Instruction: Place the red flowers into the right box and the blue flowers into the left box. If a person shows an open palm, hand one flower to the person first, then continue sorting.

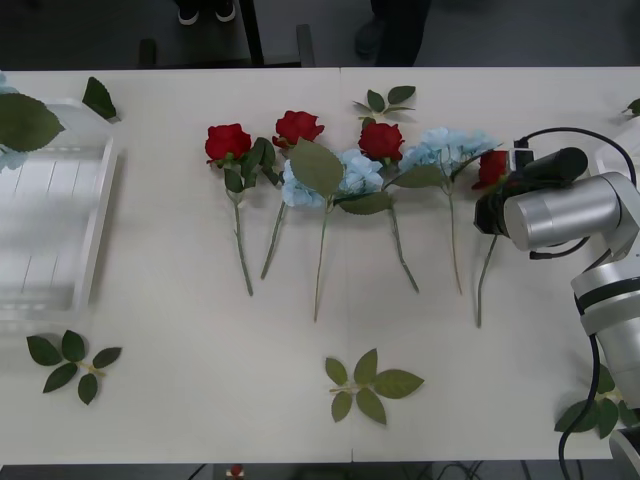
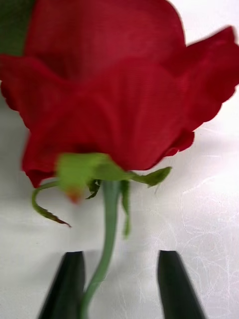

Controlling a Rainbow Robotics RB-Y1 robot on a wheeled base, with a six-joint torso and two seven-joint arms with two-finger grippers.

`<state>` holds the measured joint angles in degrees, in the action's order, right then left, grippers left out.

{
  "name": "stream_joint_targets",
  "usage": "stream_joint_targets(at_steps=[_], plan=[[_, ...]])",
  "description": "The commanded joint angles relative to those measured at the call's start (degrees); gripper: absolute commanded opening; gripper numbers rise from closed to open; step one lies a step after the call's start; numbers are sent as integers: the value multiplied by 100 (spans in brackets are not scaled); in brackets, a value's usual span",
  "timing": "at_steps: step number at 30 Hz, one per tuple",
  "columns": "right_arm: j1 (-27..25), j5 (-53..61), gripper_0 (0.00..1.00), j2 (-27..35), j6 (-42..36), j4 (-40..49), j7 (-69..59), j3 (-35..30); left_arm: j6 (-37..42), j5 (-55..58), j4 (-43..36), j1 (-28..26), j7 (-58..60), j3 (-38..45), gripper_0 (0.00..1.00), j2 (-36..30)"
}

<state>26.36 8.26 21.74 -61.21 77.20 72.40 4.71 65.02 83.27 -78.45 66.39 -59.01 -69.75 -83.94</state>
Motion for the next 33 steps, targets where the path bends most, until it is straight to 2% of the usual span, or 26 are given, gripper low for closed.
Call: stream_joint_targets(at_steps=[1,5,10,13,15,19,20,26,28,29,30,31,33], plan=[[106,53,0,40,-40,155,-138,-102,-173,75,840,111,-357,120,0,150],[106,264,0,40,-374,524,-129,-278,-534,40,1657,-4,-603,120,0,616],[141,677,0,137,-1359,1421,-33,-726,-1334,-101,2686,-258,-972,120,0,1248],[238,1011,0,436,-1860,1728,3,-902,-1509,-154,2905,-338,-1008,120,0,1433],[361,1476,0,858,-2211,1790,29,-1025,-1518,-171,2905,-346,-1008,111,0,1442],[405,2127,0,1649,-2352,1720,82,-1025,-1509,-162,2905,-399,-1043,111,0,1451],[405,2399,0,2000,-2361,1579,134,-1016,-1571,-162,2905,-443,-1043,111,0,1451],[422,3243,0,3231,-2194,638,829,-1016,-1791,-285,2905,-584,-1131,111,2,1442],[414,3392,0,3459,-2115,340,1031,-1016,-1782,-277,2905,-584,-1148,111,45,1442],[422,3463,0,3600,-2018,111,1198,-1016,-1782,-277,2905,-584,-1157,111,73,1442],[422,3524,0,3723,-1930,-109,1374,-1025,-1782,-277,2905,-584,-1157,111,88,1442],[422,3551,0,3793,-1860,-276,1497,-1025,-1782,-268,2914,-584,-1157,120,93,1442],[422,3489,0,3890,-1570,-671,1831,-1025,-1782,-277,2932,-584,-1175,111,95,1442]])
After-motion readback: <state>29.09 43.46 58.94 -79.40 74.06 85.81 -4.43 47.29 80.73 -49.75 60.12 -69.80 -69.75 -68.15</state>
